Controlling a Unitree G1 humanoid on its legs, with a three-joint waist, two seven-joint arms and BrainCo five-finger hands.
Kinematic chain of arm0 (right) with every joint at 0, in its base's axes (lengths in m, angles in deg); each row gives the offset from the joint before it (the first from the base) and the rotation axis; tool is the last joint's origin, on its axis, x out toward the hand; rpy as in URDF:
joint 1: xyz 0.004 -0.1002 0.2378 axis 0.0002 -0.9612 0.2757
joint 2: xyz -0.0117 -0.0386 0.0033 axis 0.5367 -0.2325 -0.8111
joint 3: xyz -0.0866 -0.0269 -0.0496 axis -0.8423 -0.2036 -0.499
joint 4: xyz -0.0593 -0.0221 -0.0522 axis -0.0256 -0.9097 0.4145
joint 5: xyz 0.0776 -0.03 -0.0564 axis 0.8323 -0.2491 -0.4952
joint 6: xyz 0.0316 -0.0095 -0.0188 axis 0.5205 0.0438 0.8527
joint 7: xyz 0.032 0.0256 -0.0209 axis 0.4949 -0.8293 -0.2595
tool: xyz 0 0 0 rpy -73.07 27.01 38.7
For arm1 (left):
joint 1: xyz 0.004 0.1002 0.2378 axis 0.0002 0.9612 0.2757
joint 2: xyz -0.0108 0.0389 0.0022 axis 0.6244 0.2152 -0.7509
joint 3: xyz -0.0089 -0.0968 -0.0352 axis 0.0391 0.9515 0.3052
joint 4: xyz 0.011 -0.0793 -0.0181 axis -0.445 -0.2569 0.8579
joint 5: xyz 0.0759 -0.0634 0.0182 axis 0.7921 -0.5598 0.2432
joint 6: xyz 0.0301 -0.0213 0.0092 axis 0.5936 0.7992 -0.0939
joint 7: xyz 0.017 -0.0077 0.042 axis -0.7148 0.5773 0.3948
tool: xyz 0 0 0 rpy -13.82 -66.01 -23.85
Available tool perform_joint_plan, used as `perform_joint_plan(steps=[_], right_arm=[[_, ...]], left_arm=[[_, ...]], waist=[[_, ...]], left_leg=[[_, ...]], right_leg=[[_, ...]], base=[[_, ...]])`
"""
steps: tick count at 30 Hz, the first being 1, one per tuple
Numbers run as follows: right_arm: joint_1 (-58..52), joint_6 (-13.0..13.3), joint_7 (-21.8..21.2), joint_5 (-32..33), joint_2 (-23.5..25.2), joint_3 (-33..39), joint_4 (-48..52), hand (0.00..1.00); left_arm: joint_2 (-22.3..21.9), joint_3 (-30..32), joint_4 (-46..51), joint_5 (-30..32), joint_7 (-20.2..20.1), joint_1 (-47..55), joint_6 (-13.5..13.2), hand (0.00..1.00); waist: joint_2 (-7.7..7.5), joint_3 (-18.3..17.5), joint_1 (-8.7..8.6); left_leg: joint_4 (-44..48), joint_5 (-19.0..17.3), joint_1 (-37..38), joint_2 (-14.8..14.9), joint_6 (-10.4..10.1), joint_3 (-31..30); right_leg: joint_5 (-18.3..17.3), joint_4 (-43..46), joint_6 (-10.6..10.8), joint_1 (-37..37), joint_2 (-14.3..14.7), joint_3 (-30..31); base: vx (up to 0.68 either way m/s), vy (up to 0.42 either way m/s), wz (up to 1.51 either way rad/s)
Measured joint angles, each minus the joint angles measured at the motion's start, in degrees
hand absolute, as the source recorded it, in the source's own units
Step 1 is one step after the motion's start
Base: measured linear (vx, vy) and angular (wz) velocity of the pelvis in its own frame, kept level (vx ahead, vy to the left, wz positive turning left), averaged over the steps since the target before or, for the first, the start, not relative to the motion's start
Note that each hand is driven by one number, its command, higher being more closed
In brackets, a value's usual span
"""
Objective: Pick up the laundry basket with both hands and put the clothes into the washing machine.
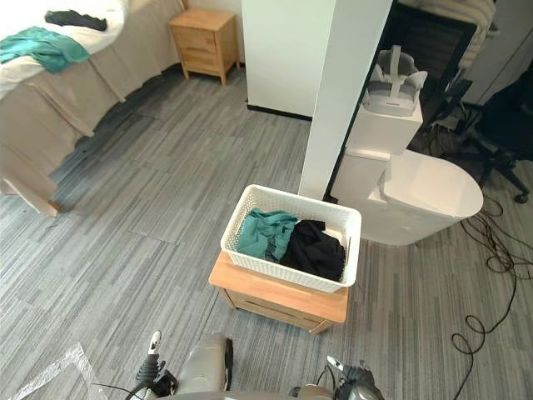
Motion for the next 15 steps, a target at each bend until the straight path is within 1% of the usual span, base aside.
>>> perform_joint_plan(steps=[1, 2, 3, 4, 5, 6, 7, 8, 9, 10, 11, 12, 13, 14, 15], right_arm=[[-0.84, 0.26, 0.50, 0.79, 0.15, 1.53, 0.30, 0.00], [-1.43, 0.31, 0.78, 1.99, 1.13, 3.22, 0.26, 0.00], [-2.41, 0.40, 1.20, 3.07, 2.06, 4.95, 0.76, 0.00], [-2.83, 0.52, 1.74, 3.82, 2.28, 5.99, 0.96, 0.00], [-3.33, 0.57, 2.15, 4.87, 2.53, 8.40, 1.11, 0.00], [-3.63, 0.58, 2.62, 6.51, 2.64, 9.77, 1.32, 0.00], [-3.88, 0.60, 3.16, 8.54, 2.62, 10.88, 1.45, 0.00], [-3.92, 0.62, 3.32, 9.88, 2.66, 11.45, 1.47, 0.00], [-3.85, 0.65, 3.43, 11.88, 2.57, 12.20, 1.64, 0.00], [-3.87, 0.85, 3.68, 13.13, 2.54, 13.07, 2.03, 0.00], [-4.05, 1.08, 4.09, 14.64, 2.51, 14.77, 2.31, 0.00], [-4.35, 1.09, 4.18, 15.24, 2.49, 15.62, 2.41, 0.00], [-5.14, 1.12, 4.24, 16.20, 2.40, 17.99, 2.37, 0.00], [-4.54, 0.58, 4.17, 16.73, 1.83, 21.97, 2.49, 0.00], [-3.52, -0.41, 4.38, 17.42, -0.22, 29.46, 3.80, 0.00]], left_arm=[[-0.33, 0.11, -0.09, -0.03, 0.23, 0.99, -0.04, 0.00], [-0.33, 1.03, -0.32, -0.18, 0.86, 1.24, -0.01, 0.00], [-0.11, 2.76, -0.04, -0.22, 1.32, 0.87, -0.06, 0.00], [0.35, 3.22, 0.15, -0.93, 1.40, 0.92, -0.13, 0.00], [0.35, 4.43, 0.17, -1.93, 1.48, 0.98, -0.11, 0.00], [0.36, 5.51, 0.22, -2.93, 1.91, 1.11, -0.10, 0.00], [0.22, 7.22, 0.90, -3.95, 2.27, 0.97, -0.09, 0.00], [0.14, 7.91, 1.76, -4.67, 2.37, 0.59, -0.16, 0.00], [0.43, 9.67, 3.65, -5.12, 2.33, -0.24, -0.53, 0.00], [0.49, 11.52, 4.71, -5.19, 2.24, -1.09, -0.78, 0.00], [0.47, 13.77, 5.37, -5.24, 2.24, -1.88, -1.44, 0.00], [0.54, 14.61, 5.94, -5.23, 2.18, -1.91, -1.71, 0.00], [0.50, 17.33, 6.82, -5.23, 2.10, -2.19, -1.74, 0.00], [0.26, 19.83, 6.81, -5.56, 2.22, -2.24, -1.56, 0.00], [-0.25, 21.70, 6.99, -5.97, 2.23, -1.24, -1.55, 0.00]], waist=[[0.71, -0.58, 1.03], [-1.06, -1.20, 0.71], [-2.80, -1.94, 0.45], [-3.19, -2.13, 0.51], [-3.69, -1.97, 0.78], [-3.67, -1.80, 0.65], [-3.24, -1.58, 0.38], [-3.41, -1.69, -0.35], [-2.59, -1.65, -0.85], [-2.11, -1.61, -0.92], [-2.37, -1.87, -1.13], [-2.31, -1.80, -1.19], [-3.55, -2.24, -1.37], [-3.17, -2.88, -1.28], [-2.73, -3.59, -0.84]], left_leg=[[-4.54, 4.47, 1.22, 0.41, -0.41, -0.84], [-2.26, 5.75, 1.34, -1.05, 0.77, 0.34], [-0.88, 2.75, 1.30, -1.83, 1.33, 1.97], [0.16, 1.68, 1.48, -1.82, 1.62, 2.76], [2.13, -0.43, 3.13, -1.46, 2.72, 5.13], [2.46, -1.73, 5.04, -1.07, 3.53, 7.34], [1.79, -2.73, 7.46, -0.63, 4.11, 8.91], [0.77, -2.77, 8.55, -0.42, 4.17, 9.51], [-1.05, -2.75, 9.87, 0.93, 4.13, 10.99], [-1.92, -2.63, 10.52, 1.91, 3.92, 11.59], [-2.12, -2.66, 11.08, 2.84, 3.80, 12.19], [-1.99, -3.04, 11.29, 2.79, 3.22, 12.67], [-1.06, -4.10, 11.30, 1.98, 2.34, 12.89], [-0.46, -4.93, 11.04, 2.14, 1.51, 12.61], [-0.53, -5.33, 10.94, 2.16, 0.88, 12.97]], right_leg=[[-1.66, 0.20, 2.14, 1.00, 0.29, 1.27], [-3.80, 0.90, 3.50, 1.92, -1.55, 2.75], [-4.02, 3.28, 3.64, 0.76, -3.45, 3.59], [-3.98, 5.05, 3.69, -0.01, -3.90, 4.18], [-3.86, 10.74, 3.91, -1.86, -5.45, 5.66], [-3.19, 16.81, 5.26, -4.04, -6.95, 6.06], [-3.56, 23.33, 7.15, -7.18, -9.06, 5.25], [-4.05, 25.11, 7.43, -8.65, -9.50, 3.76], [-4.28, 25.80, 6.69, -11.36, -10.02, -0.33], [-4.15, 24.61, 6.29, -13.06, -10.42, -3.62], [-2.84, 20.52, 4.56, -14.04, -10.80, -6.64], [-0.70, 18.10, 3.60, -14.26, -11.23, -7.69], [4.50, 14.09, 4.18, -14.51, -11.86, -8.39], [3.32, 12.64, 5.88, -13.36, -11.65, -8.59], [1.86, 10.14, 7.13, -12.42, -11.28, -8.82]], base=[[0.56, 0.273, -0.61], [0.55, 0.267, -0.44], [0.55, 0.255, -0.28], [0.44, 0.204, -0.58], [0.31, 0.172, -0.83], [0.40, 0.222, -1.05], [0.24, 0.132, -0.69], [0.29, 0.123, -0.54], [0.15, 0.044, -0.36], [0.18, 0.045, -0.42], [0.08, -0.001, -0.27], [0.08, -0.044, -0.07], [0.07, -0.117, 0.05], [0.07, -0.145, -0.07], [0.02, -0.135, -0.14]])
